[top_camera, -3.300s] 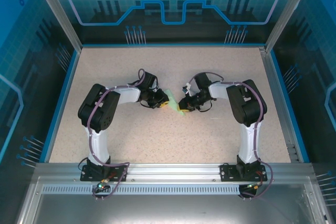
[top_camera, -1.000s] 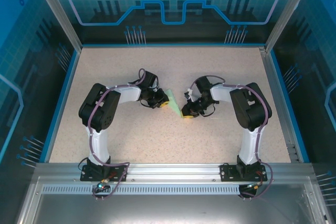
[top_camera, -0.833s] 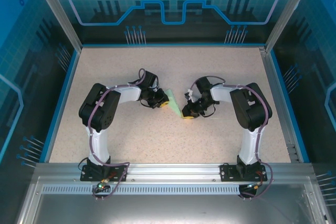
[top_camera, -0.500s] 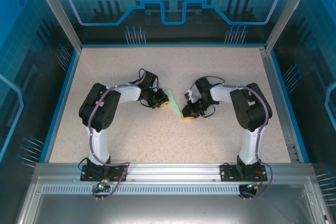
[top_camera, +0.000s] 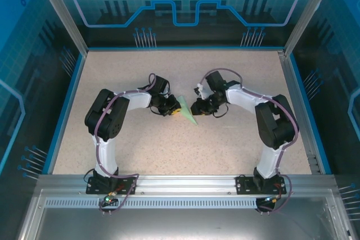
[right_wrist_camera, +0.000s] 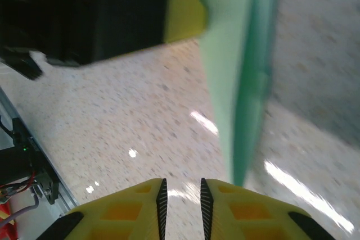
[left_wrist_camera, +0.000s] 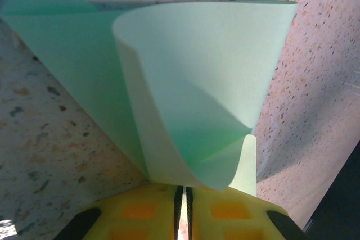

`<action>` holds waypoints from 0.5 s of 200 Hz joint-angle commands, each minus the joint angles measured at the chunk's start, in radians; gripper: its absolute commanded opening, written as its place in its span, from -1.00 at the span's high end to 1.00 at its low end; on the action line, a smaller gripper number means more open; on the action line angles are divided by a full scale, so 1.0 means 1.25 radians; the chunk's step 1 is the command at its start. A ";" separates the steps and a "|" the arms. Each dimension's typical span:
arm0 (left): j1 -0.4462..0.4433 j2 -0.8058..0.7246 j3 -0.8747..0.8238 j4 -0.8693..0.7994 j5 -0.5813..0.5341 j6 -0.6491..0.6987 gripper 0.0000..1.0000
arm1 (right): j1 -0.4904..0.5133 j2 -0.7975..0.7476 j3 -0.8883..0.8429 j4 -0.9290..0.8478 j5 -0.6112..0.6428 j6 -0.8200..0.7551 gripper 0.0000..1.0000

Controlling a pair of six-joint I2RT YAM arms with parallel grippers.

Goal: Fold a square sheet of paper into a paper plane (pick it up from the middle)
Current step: Fold the wing for the fifth time at the center of the table.

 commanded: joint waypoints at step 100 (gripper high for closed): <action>-0.004 0.049 -0.001 -0.067 -0.051 0.006 0.71 | 0.037 0.181 0.086 -0.044 -0.024 -0.001 0.65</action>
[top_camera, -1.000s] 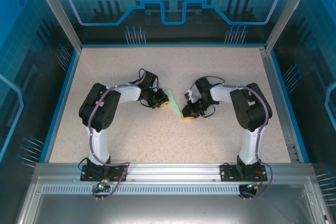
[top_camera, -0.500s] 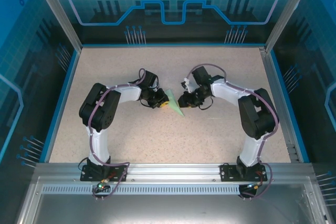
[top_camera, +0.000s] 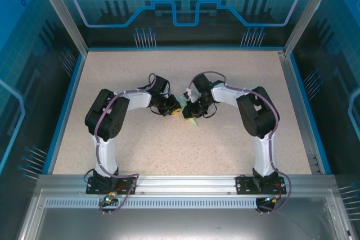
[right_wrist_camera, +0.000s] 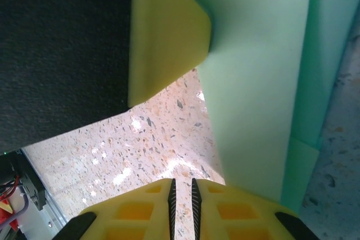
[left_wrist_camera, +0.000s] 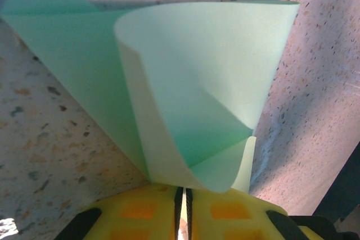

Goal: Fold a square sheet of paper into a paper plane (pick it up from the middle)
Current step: Fold the wing for the fifth time at the center of the table.

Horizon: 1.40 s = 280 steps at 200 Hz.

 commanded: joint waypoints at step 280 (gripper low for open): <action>-0.004 0.058 0.011 -0.117 -0.094 0.005 0.71 | -0.046 -0.065 -0.263 0.015 -0.051 -0.025 0.70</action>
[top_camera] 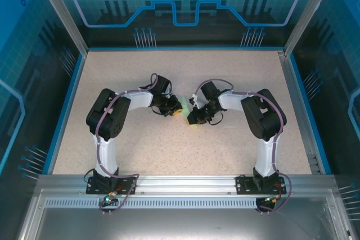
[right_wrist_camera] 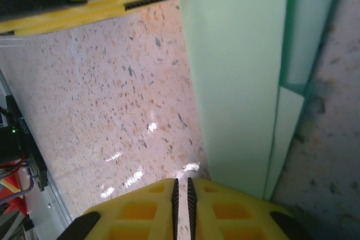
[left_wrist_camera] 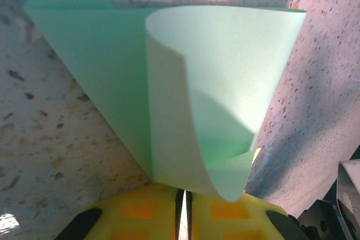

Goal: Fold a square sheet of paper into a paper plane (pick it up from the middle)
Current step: Fold the wing for the fifth time at the center of the table.

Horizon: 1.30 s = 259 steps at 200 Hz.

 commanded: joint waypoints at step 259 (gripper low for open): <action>-0.002 0.042 0.007 -0.079 -0.062 0.036 0.72 | 0.013 -0.014 0.023 0.046 0.102 0.095 0.85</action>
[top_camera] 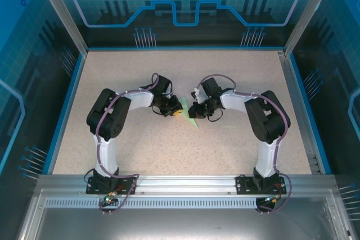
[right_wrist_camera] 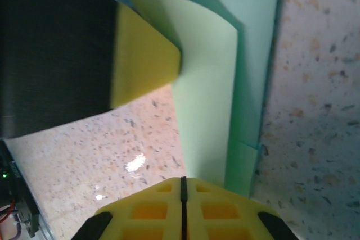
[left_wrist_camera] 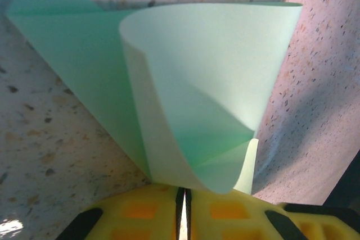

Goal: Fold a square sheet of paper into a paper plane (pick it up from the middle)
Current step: Fold the wing for the fifth time at the center of the table.

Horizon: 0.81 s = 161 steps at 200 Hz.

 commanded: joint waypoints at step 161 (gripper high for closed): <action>0.002 0.047 0.014 -0.078 -0.061 0.012 0.73 | 0.039 0.047 0.042 -0.042 0.038 0.007 0.90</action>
